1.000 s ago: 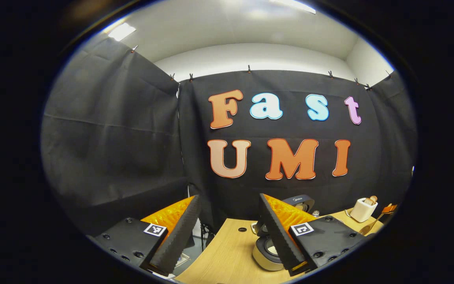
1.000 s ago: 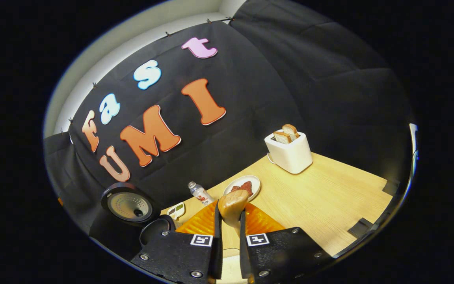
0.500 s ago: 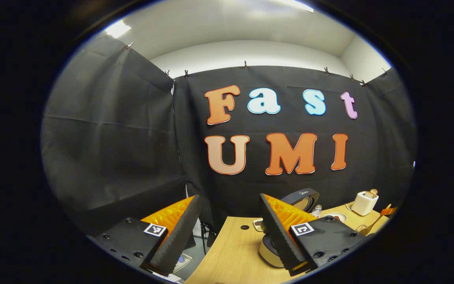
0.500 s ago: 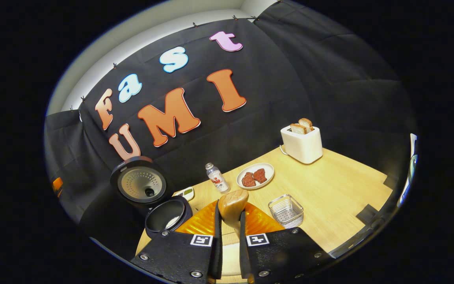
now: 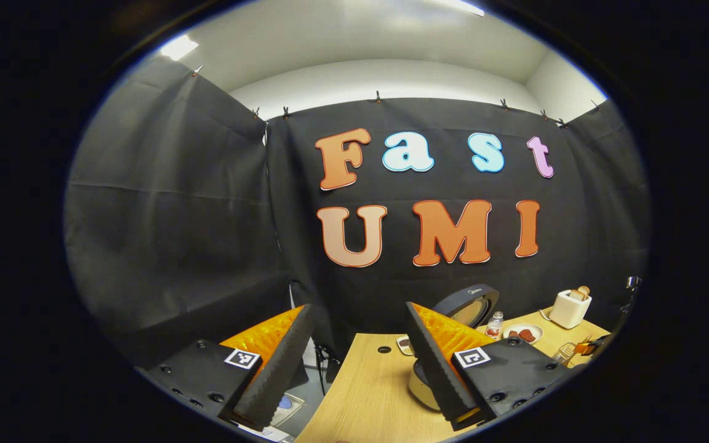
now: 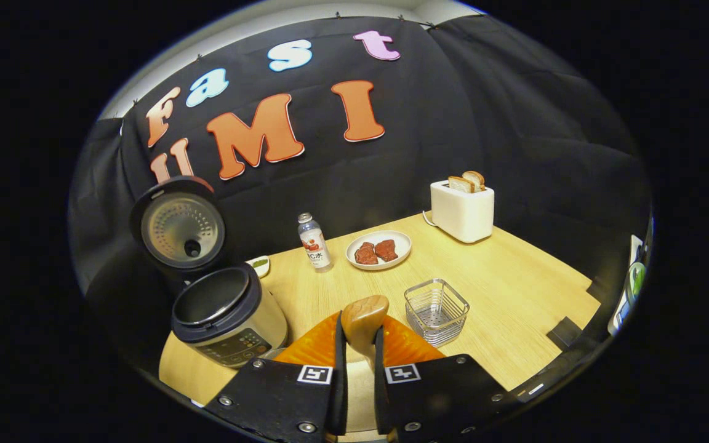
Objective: Close the left gripper, press the button to open the rice cooker; take a wooden spoon from the chopstick holder with the right hand, scoop a spoonful of rice and pour it into the rice cooker, then put the wooden spoon back into the chopstick holder.
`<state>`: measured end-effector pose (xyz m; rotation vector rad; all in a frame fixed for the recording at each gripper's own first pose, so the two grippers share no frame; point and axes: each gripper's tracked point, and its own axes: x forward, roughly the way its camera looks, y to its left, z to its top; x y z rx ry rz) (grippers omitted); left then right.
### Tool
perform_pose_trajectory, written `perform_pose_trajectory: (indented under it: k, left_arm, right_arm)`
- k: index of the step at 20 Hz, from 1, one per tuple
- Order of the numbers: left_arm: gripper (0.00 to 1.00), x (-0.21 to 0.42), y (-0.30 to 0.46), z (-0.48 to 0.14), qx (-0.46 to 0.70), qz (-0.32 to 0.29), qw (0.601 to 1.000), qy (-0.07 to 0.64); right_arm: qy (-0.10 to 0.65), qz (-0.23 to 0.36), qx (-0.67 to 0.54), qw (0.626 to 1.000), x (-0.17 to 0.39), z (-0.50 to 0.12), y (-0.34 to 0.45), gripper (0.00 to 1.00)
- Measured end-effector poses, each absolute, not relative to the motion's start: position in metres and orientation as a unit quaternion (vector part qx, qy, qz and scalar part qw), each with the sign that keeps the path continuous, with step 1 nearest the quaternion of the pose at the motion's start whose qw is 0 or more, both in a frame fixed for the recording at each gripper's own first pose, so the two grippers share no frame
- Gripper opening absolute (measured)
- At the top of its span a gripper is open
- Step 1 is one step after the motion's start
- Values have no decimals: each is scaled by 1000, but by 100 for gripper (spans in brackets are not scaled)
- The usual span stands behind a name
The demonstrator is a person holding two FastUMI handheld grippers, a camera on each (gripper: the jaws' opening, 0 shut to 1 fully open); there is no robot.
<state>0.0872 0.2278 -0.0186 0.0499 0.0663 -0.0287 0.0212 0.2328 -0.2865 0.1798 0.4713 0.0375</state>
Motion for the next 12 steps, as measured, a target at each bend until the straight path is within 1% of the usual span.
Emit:
perform_pose_trajectory:
  k: [1, 2, 4, 5, 6, 7, 9, 11, 12]
  left_arm:
    - [96, 86, 229, -20, 27, -12, 999, 37]
    - [100, 84, 231, -21, 28, -9, 999, 39]
    - [99, 84, 236, -22, 27, -4, 999, 40]
    - [96, 84, 236, -22, 23, -3, 999, 41]
    - [99, 82, 238, -23, 20, -2, 999, 42]
    - [96, 83, 240, -26, 17, 0, 999, 45]
    - [96, 82, 244, -32, 14, 3, 999, 51]
    - [99, 83, 247, -37, 13, 7, 998, 57]
    - [96, 81, 249, -39, 14, 8, 998, 60]
  right_arm:
    - [231, 24, 67, 970, 21, -290, 236, 17]
    - [218, 29, 50, 974, 21, -287, 240, 17]
    - [213, 39, 20, 976, 20, -290, 248, 17]
    - [215, 43, 13, 976, 19, -294, 253, 17]
    - [219, 46, 16, 974, 17, -298, 257, 17]
    - [226, 52, 27, 972, 16, -302, 262, 17]
    - [240, 59, 53, 968, 12, -311, 270, 17]
    - [245, 57, 92, 963, 10, -313, 269, 17]
    - [252, 50, 115, 959, 10, -313, 267, 17]
